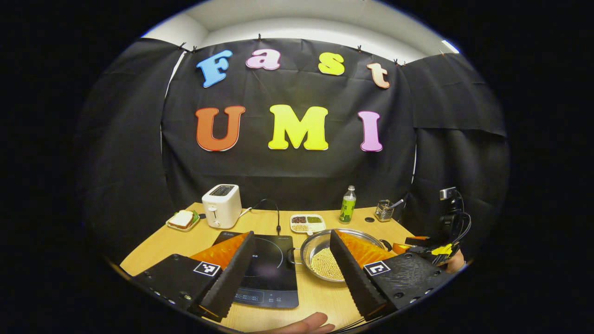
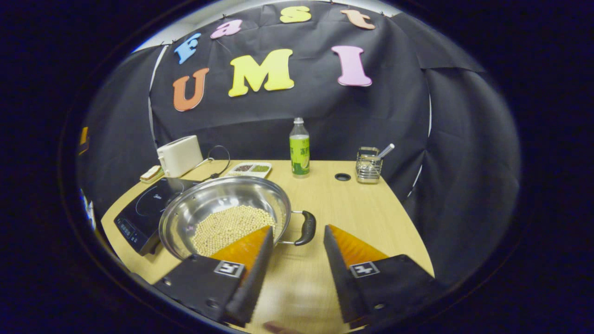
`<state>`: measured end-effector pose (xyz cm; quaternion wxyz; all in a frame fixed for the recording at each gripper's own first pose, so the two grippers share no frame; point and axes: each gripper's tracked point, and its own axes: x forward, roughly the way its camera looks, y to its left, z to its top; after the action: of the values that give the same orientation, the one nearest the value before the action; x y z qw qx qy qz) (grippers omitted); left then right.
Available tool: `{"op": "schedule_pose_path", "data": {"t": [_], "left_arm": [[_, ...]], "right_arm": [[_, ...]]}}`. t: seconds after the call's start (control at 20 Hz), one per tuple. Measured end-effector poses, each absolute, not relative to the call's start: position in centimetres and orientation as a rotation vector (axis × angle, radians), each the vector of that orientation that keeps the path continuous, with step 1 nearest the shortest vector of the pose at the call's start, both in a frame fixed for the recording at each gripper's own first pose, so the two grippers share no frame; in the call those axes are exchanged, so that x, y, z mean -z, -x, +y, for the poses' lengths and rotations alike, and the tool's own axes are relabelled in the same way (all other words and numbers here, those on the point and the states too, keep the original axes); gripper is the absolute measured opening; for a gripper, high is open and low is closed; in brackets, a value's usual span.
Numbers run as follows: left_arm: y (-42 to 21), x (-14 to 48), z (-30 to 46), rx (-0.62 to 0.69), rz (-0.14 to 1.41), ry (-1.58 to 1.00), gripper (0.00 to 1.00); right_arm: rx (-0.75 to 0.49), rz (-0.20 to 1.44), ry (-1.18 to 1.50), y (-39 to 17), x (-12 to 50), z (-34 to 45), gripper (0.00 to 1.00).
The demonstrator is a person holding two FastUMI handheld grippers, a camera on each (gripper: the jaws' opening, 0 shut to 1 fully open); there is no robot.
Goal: First push the handle of the pot to place it horizontally, then grasp the pot with both hands and set it on the induction cooktop.
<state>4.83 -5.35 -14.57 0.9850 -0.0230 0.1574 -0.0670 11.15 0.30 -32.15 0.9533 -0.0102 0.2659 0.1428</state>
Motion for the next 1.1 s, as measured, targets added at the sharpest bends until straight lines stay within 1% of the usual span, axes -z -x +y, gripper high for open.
{"op": "schedule_pose_path", "data": {"t": [0.05, 0.1, 0.3, 0.4, 0.55, 0.65, 0.8, 0.85, 0.95, 1.1], "left_arm": [[-5.4, 15.0, -5.7, 0.139, 0.33, 0.045, 0.96], [-5.9, 15.8, -5.7, 0.137, 0.345, 0.043, 0.96], [-7.4, 19.4, -6.4, 0.139, 0.427, 0.059, 0.96], [-8.5, 21.2, -6.9, 0.15, 0.468, 0.096, 0.96], [-10.3, 23.1, -7.4, 0.166, 0.499, 0.127, 0.95], [-11.6, 24.8, -7.3, 0.16, 0.524, 0.118, 0.95], [-13.2, 27.6, -7.6, 0.165, 0.58, 0.113, 0.95], [-13.7, 28.5, -7.7, 0.165, 0.597, 0.103, 0.95], [-14.4, 30.0, -7.9, 0.166, 0.619, 0.075, 0.95], [-15.2, 32.4, -8.1, 0.172, 0.66, 0.054, 0.95]], "right_arm": [[-0.279, 0.525, 0.018, -11.0, 31.7, 0.0, 0.96], [-0.275, 0.515, 0.016, -10.9, 31.2, -0.1, 1.0], [-0.25, 0.504, 0.032, -10.7, 29.7, -0.4, 0.97], [-0.247, 0.523, 0.024, -10.4, 29.8, -0.2, 0.99], [-0.23, 0.569, 0.055, -10.7, 30.5, -0.6, 0.98], [-0.199, 0.608, 0.07, -11.2, 31.4, -1.2, 0.99], [-0.19, 0.674, 0.051, -11.5, 33.1, -1.0, 0.99], [-0.192, 0.69, 0.048, -11.8, 33.6, -0.8, 0.98], [-0.19, 0.711, 0.045, -12.4, 34.4, -0.5, 0.99], [-0.172, 0.737, 0.052, -13.6, 35.6, -0.2, 0.98]]}}
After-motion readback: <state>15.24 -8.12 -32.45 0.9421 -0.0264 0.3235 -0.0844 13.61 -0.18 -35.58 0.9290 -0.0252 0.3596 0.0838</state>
